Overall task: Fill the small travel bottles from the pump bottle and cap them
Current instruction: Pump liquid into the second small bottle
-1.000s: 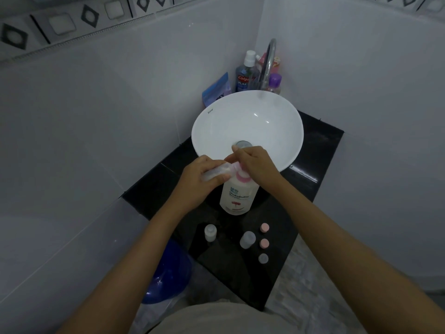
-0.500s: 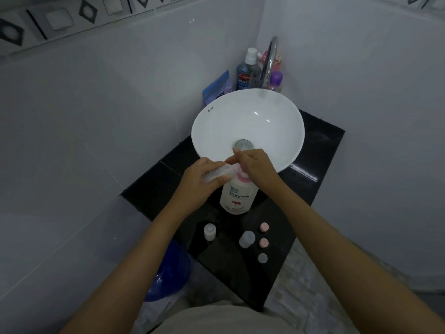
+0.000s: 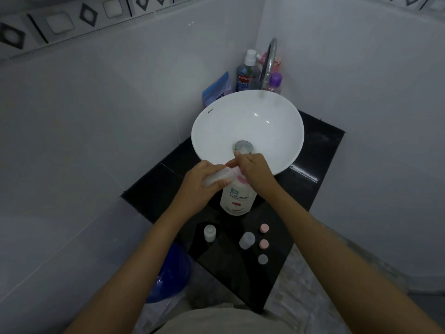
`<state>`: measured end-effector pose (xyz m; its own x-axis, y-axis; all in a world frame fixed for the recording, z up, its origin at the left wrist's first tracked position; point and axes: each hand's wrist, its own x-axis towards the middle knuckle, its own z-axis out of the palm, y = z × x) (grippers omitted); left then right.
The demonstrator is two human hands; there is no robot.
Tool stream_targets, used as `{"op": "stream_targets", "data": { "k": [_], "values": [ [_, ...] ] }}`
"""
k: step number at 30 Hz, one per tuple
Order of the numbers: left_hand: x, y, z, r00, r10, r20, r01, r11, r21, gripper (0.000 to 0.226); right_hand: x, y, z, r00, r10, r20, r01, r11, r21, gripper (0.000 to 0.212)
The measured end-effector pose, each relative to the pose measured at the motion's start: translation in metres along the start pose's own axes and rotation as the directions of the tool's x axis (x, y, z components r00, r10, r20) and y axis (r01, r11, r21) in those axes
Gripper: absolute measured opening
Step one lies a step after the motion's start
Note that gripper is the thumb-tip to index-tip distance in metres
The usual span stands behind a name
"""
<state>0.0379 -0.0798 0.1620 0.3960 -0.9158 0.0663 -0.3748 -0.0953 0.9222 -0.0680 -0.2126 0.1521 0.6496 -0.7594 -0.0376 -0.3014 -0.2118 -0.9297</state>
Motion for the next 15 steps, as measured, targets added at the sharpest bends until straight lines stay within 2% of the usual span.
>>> {"op": "stream_targets", "data": {
  "k": [4, 10, 15],
  "values": [
    [0.003, 0.004, -0.004, 1.0, 0.012, -0.025, -0.012, 1.0, -0.019, 0.031, 0.003, -0.009, -0.008, 0.999, -0.037, 0.009, 0.037, 0.999, -0.016, 0.039],
    [0.003, 0.002, -0.002, 1.0, 0.006, -0.03, -0.008, 0.999, -0.04, 0.036, -0.001, -0.008, -0.001, 0.997, -0.003, -0.071, 0.012, 0.992, 0.129, 0.039],
    [0.002, -0.004, 0.002, 1.0, -0.016, -0.009, 0.017, 1.0, 0.021, 0.036, -0.004, 0.001, 0.006, 0.997, 0.032, -0.072, -0.023, 0.992, 0.121, 0.042]
  ]
}}
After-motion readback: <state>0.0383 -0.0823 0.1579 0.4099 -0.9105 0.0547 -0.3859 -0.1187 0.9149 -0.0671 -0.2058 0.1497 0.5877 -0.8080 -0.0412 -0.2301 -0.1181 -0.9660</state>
